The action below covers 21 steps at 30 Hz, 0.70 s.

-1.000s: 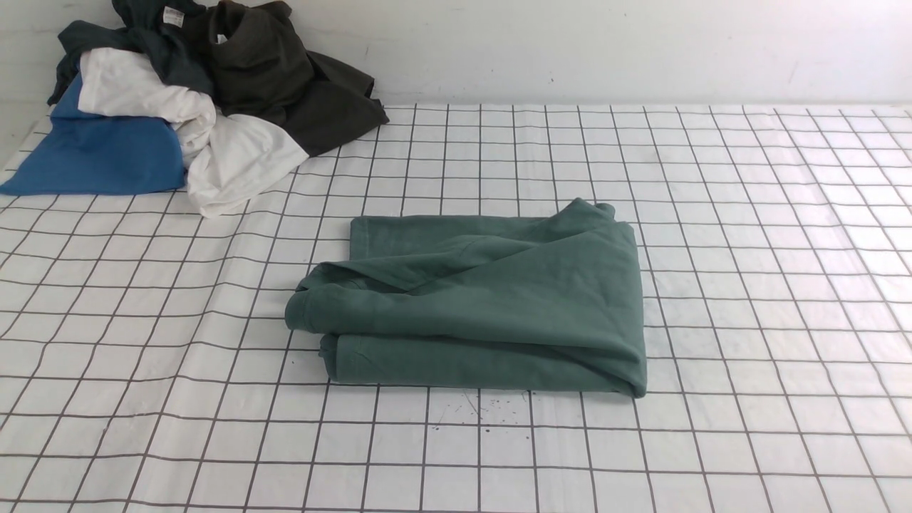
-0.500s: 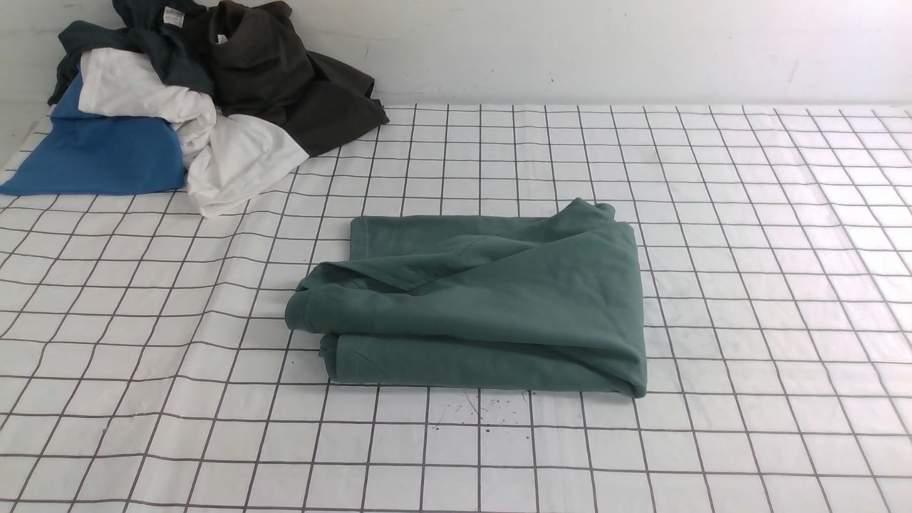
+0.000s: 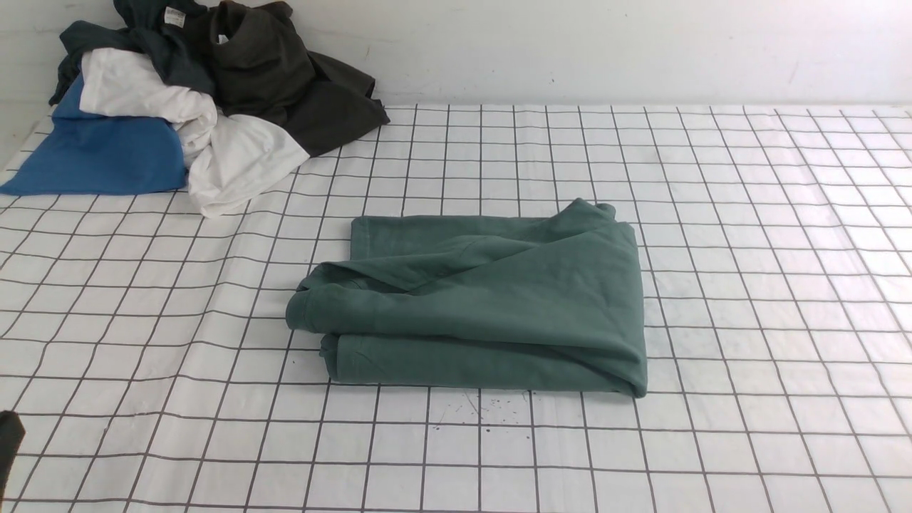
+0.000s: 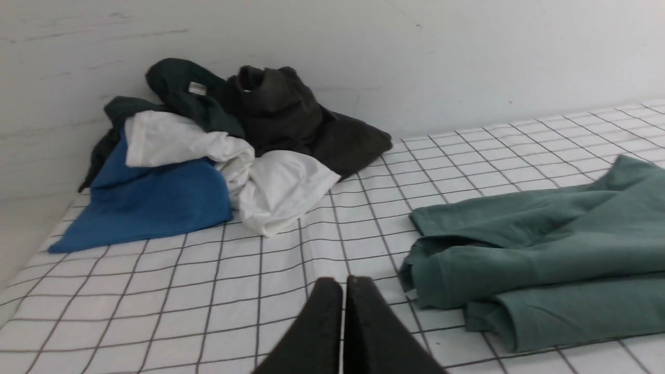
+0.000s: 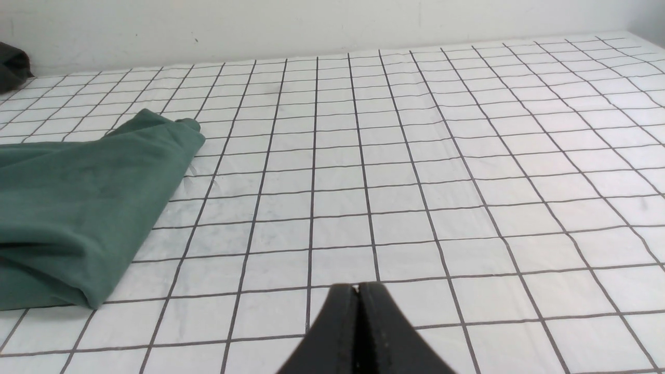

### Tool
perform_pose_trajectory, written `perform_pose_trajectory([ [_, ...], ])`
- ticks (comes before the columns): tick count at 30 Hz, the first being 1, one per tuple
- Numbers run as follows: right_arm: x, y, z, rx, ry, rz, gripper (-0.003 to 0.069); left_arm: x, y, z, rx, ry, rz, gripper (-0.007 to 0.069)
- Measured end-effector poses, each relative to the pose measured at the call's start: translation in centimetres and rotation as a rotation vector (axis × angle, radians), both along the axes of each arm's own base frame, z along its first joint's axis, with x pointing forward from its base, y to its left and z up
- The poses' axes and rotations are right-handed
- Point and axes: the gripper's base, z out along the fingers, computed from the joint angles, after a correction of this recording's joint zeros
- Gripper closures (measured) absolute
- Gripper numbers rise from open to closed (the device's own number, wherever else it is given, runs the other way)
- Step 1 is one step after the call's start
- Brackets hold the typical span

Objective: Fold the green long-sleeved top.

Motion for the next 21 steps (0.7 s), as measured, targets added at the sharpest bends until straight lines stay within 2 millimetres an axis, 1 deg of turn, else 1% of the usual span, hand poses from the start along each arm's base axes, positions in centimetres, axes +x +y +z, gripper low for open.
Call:
perform_pose_trajectory([
  [1, 0.0, 0.0, 0.0, 0.000, 0.000, 0.000, 0.0673, 0.0, 0.1, -0.6, 0.001, 0.005, 0.019, 0.0631],
  [2, 0.0, 0.0, 0.0, 0.000, 0.000, 0.000, 0.0673, -0.1, 0.3, -1.8, 0.002, 0.019, 0.042, 0.0631],
  [5, 0.0, 0.0, 0.0, 0.000, 0.000, 0.000, 0.0673, -0.2, 0.4, -2.4, 0.000, 0.044, 0.063, 0.0631],
  [10, 0.0, 0.0, 0.0, 0.000, 0.000, 0.000, 0.0673, -0.5, 0.4, -3.9, -0.035, 0.219, 0.074, 0.0631],
  [21, 0.0, 0.0, 0.0, 0.000, 0.000, 0.000, 0.0673, -0.6, 0.3, -4.0, -0.049, 0.228, 0.071, 0.0631],
])
